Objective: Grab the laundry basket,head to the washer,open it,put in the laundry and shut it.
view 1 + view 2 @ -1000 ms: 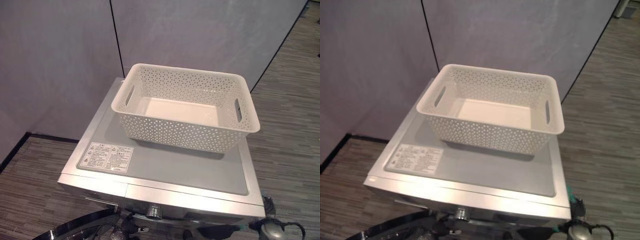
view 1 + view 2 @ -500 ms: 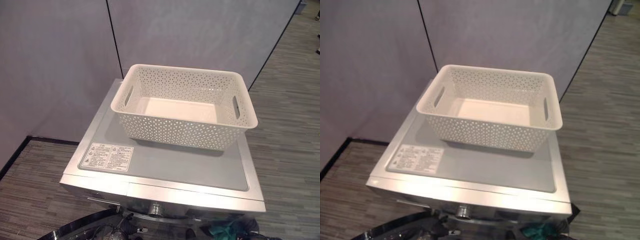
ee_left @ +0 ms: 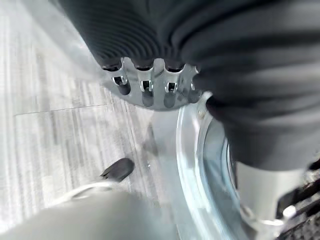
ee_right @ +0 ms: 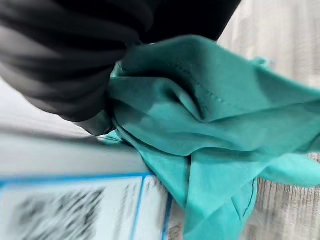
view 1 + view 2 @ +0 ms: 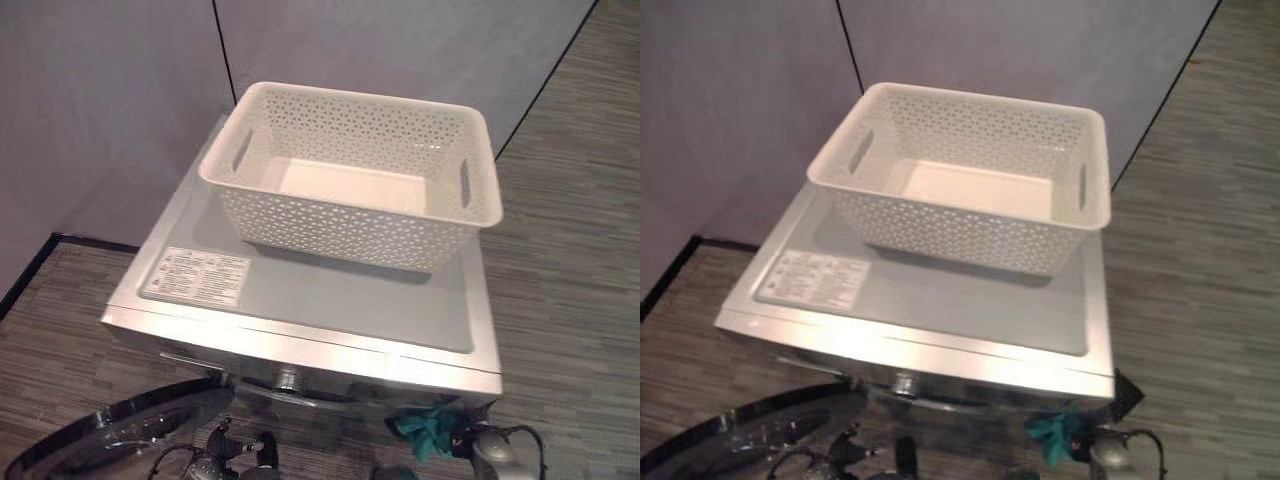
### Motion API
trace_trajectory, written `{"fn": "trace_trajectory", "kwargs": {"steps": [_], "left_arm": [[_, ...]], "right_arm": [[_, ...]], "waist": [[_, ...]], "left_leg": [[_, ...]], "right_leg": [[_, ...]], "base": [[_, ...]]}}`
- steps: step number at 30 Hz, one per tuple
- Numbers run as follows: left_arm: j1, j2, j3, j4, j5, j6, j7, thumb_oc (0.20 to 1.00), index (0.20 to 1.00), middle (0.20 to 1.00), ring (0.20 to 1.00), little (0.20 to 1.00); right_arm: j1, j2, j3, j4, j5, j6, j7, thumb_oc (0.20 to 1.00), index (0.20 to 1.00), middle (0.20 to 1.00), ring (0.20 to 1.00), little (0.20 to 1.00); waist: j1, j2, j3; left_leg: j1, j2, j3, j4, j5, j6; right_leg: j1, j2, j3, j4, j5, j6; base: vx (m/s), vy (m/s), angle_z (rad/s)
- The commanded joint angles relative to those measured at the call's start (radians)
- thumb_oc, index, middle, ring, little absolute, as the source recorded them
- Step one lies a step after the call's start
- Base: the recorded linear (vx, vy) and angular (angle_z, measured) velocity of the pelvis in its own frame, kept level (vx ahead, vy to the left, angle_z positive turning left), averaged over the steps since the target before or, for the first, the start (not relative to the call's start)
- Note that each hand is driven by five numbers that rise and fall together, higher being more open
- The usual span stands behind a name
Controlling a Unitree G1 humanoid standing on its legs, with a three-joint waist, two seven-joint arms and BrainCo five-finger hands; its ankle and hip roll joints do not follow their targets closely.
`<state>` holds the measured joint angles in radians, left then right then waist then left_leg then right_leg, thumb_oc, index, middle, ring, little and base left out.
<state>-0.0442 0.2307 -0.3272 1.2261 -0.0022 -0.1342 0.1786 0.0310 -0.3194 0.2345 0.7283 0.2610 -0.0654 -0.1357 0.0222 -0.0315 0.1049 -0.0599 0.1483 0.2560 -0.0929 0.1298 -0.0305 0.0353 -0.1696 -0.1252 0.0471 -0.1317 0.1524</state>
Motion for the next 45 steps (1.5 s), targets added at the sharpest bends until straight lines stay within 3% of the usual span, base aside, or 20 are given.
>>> {"fn": "trace_trajectory", "kwargs": {"steps": [1, 6, 7, 9, 10, 11, 12, 13, 14, 16, 17, 19, 21, 24, 25, 28, 29, 38, 45], "left_arm": [[-0.042, -0.050, -0.002, 0.019, -0.022, -0.037, 0.006, 1.000, 1.000, 1.000, 1.000, 1.000], [-0.054, -0.059, -0.021, 0.004, -0.013, -0.041, 0.012, 1.000, 1.000, 1.000, 1.000, 1.000], [-0.069, -0.070, -0.036, -0.007, -0.011, -0.041, 0.013, 1.000, 1.000, 1.000, 1.000, 1.000], [-0.084, -0.079, -0.055, -0.023, -0.002, -0.041, 0.016, 1.000, 1.000, 1.000, 1.000, 1.000], [-0.096, -0.089, -0.072, -0.050, 0.003, -0.042, 0.017, 1.000, 1.000, 1.000, 1.000, 1.000], [-0.096, -0.089, -0.072, -0.052, 0.003, -0.041, 0.018, 1.000, 1.000, 1.000, 1.000, 1.000], [-0.103, -0.091, -0.085, -0.067, 0.008, -0.042, 0.019, 1.000, 1.000, 1.000, 1.000, 1.000], [-0.103, -0.090, -0.094, -0.089, 0.014, -0.041, 0.014, 1.000, 1.000, 1.000, 1.000, 1.000], [-0.101, -0.088, -0.102, -0.099, 0.020, -0.045, 0.014, 1.000, 1.000, 1.000, 1.000, 1.000], [-0.092, -0.084, -0.113, -0.112, 0.032, -0.051, 0.014, 1.000, 1.000, 1.000, 1.000, 1.000], [-0.092, -0.084, -0.113, -0.112, 0.032, -0.051, 0.014, 1.000, 1.000, 1.000, 1.000, 1.000], [-0.076, -0.084, -0.105, -0.111, 0.015, -0.059, 0.009, 1.000, 1.000, 1.000, 1.000, 1.000], [-0.065, -0.085, -0.101, -0.112, 0.001, -0.065, 0.003, 1.000, 1.000, 1.000, 1.000, 1.000], [-0.061, -0.088, -0.106, -0.115, 0.002, -0.061, -0.003, 1.000, 1.000, 1.000, 1.000, 1.000], [-0.069, -0.092, -0.124, -0.118, 0.016, -0.057, -0.011, 1.000, 1.000, 1.000, 1.000, 1.000], [-0.071, -0.091, -0.148, -0.129, 0.042, -0.054, -0.019, 1.000, 1.000, 1.000, 1.000, 1.000], [-0.074, -0.089, -0.155, -0.129, 0.052, -0.055, -0.017, 1.000, 1.000, 1.000, 1.000, 1.000], [-0.072, -0.084, -0.161, -0.146, 0.055, -0.056, -0.006, 1.000, 1.000, 1.000, 1.000, 1.000], [-0.067, -0.082, -0.190, -0.170, 0.059, -0.062, -0.004, 1.000, 1.000, 1.000, 1.000, 1.000]], "right_arm": [[-0.051, 0.044, 0.040, -0.117, 0.004, -0.058, 0.059, 0.200, 0.200, 0.200, 0.200, 0.200], [-0.042, 0.022, 0.048, -0.141, 0.008, -0.071, 0.056, 0.200, 0.200, 0.200, 0.200, 0.200], [-0.044, 0.012, 0.054, -0.141, 0.010, -0.076, 0.052, 0.200, 0.200, 0.200, 0.200, 0.200], [-0.042, -0.005, 0.059, -0.142, 0.013, -0.078, 0.046, 0.200, 0.200, 0.200, 0.200, 0.200], [-0.036, -0.017, 0.062, -0.150, 0.020, -0.077, 0.040, 0.200, 0.200, 0.200, 0.200, 0.200], [-0.036, -0.017, 0.062, -0.151, 0.021, -0.077, 0.040, 0.200, 0.200, 0.200, 0.200, 0.200], [-0.035, -0.022, 0.063, -0.147, 0.026, -0.076, 0.035, 0.200, 0.200, 0.200, 0.200, 0.200], [-0.032, -0.025, 0.066, -0.158, 0.028, -0.072, 0.034, 0.200, 0.200, 0.200, 0.200, 0.200], [-0.036, -0.033, 0.073, -0.163, 0.026, -0.074, 0.038, 0.200, 0.200, 0.200, 0.200, 0.200], [-0.035, -0.042, 0.078, -0.172, 0.025, -0.076, 0.048, 0.200, 0.200, 0.200, 0.200, 0.200], [-0.035, -0.042, 0.078, -0.172, 0.025, -0.076, 0.048, 0.200, 0.200, 0.200, 0.200, 0.200], [-0.028, -0.042, 0.075, -0.160, 0.028, -0.076, 0.059, 0.200, 0.200, 0.200, 0.200, 0.200], [-0.023, -0.043, 0.070, -0.141, 0.027, -0.074, 0.062, 0.200, 0.200, 0.200, 0.200, 0.200], [-0.010, -0.043, 0.059, -0.141, 0.031, -0.069, 0.060, 0.200, 0.200, 0.200, 0.200, 0.200], [0.001, -0.041, 0.044, -0.133, 0.037, -0.065, 0.054, 0.200, 0.200, 0.200, 0.200, 0.200], [0.015, -0.038, 0.031, -0.136, 0.040, -0.064, 0.053, 0.200, 0.200, 0.200, 0.200, 0.200], [0.015, -0.031, 0.030, -0.126, 0.043, -0.064, 0.055, 0.200, 0.200, 0.200, 0.200, 0.200], [0.012, 0.021, 0.078, -0.110, 0.063, -0.057, 0.074, 0.200, 0.200, 0.200, 0.200, 0.200], [0.005, 0.065, 0.153, -0.091, 0.084, -0.049, 0.093, 0.200, 0.200, 0.200, 0.200, 0.200]], "waist": [[0.008, -0.046, -0.015], [0.008, -0.038, 0.003], [0.008, -0.029, 0.024], [0.006, -0.025, 0.051], [-0.016, -0.030, 0.066], [-0.014, -0.028, 0.070], [-0.028, -0.036, 0.072], [-0.034, -0.036, 0.073], [-0.031, -0.038, 0.075], [-0.025, -0.037, 0.077], [-0.025, -0.037, 0.077], [-0.024, -0.029, 0.067], [-0.039, -0.011, 0.041], [-0.053, 0.006, 0.032], [-0.071, 0.023, 0.029], [-0.078, 0.040, 0.019], [-0.080, 0.045, 0.016], [-0.082, 0.034, 0.009], [-0.080, 0.014, 0.039]], "left_leg": [[-0.037, -0.045, -0.053, 0.006, -0.074, -0.016], [-0.072, 0.022, -0.083, 0.006, -0.011, -0.064], [-0.092, 0.059, -0.090, 0.014, 0.022, -0.084], [-0.124, 0.094, -0.058, 0.059, 0.040, -0.092], [-0.138, 0.123, 0.025, 0.130, 0.016, -0.099], [-0.148, 0.130, 0.035, 0.143, 0.023, -0.091], [-0.141, 0.151, 0.077, 0.184, -0.003, -0.107], [-0.134, 0.175, 0.093, 0.220, -0.017, -0.115], [-0.124, 0.185, 0.064, 0.254, -0.043, -0.117], [-0.110, 0.178, -0.045, 0.295, -0.062, -0.102], [-0.111, 0.178, -0.045, 0.295, -0.062, -0.102], [-0.040, 0.165, -0.192, 0.309, -0.087, -0.109], [0.023, 0.166, -0.225, 0.255, -0.093, -0.120], [0.044, 0.181, -0.219, 0.211, -0.077, -0.130], [0.064, 0.184, -0.188, 0.170, -0.080, -0.137], [0.090, 0.170, -0.163, 0.133, -0.103, -0.152], [0.104, 0.149, -0.163, 0.113, -0.136, -0.150], [0.132, 0.092, -0.131, 0.064, -0.168, -0.133], [0.111, 0.050, -0.125, 0.039, -0.170, -0.113]], "right_leg": [[0.059, -0.015, 0.006, -0.027, 0.040, -0.004], [0.102, 0.048, -0.013, -0.127, 0.036, -0.025], [0.110, 0.073, -0.025, -0.134, 0.025, -0.040], [0.114, 0.086, -0.044, -0.134, 0.019, -0.056], [0.116, 0.088, -0.078, -0.134, 0.007, -0.069], [0.112, 0.090, -0.083, -0.134, 0.015, -0.072], [0.111, 0.086, -0.095, -0.134, 0.005, -0.079], [0.105, 0.087, -0.105, -0.134, 0.006, -0.087], [0.097, 0.082, -0.105, -0.134, 0.015, -0.088], [0.079, 0.076, -0.107, -0.134, 0.047, -0.091], [0.079, 0.076, -0.107, -0.134, 0.047, -0.091], [0.072, 0.069, -0.106, -0.134, 0.062, -0.079], [0.063, 0.066, -0.111, -0.134, 0.064, -0.068], [0.057, 0.058, -0.119, -0.134, 0.067, -0.061], [0.046, 0.039, -0.133, -0.134, 0.076, -0.053], [0.043, 0.017, -0.131, -0.134, 0.093, -0.042], [0.039, 0.001, -0.124, -0.134, 0.109, -0.032], [-0.020, -0.059, -0.090, -0.134, 0.168, 0.009], [-0.085, -0.105, -0.067, -0.134, 0.213, 0.040]], "base": [[-0.08, -0.255, -0.07], [-0.12, -0.241, 0.19], [-0.15, -0.214, 0.22], [-0.22, -0.253, 0.30], [-0.21, -0.160, 0.69], [-0.18, -0.154, 0.87], [-0.15, -0.080, 0.88], [-0.17, -0.086, 0.90], [-0.21, -0.020, 0.66], [-0.13, 0.017, 0.05], [-0.03, 0.031, -0.12], [0.01, 0.098, 0.00], [0.06, 0.160, -0.08], [-0.02, 0.176, 0.12], [-0.03, 0.215, 0.28], [0.01, 0.239, 0.35], [0.01, 0.173, 0.17], [-0.02, 0.123, -0.09], [-0.07, 0.076, -0.10]]}}
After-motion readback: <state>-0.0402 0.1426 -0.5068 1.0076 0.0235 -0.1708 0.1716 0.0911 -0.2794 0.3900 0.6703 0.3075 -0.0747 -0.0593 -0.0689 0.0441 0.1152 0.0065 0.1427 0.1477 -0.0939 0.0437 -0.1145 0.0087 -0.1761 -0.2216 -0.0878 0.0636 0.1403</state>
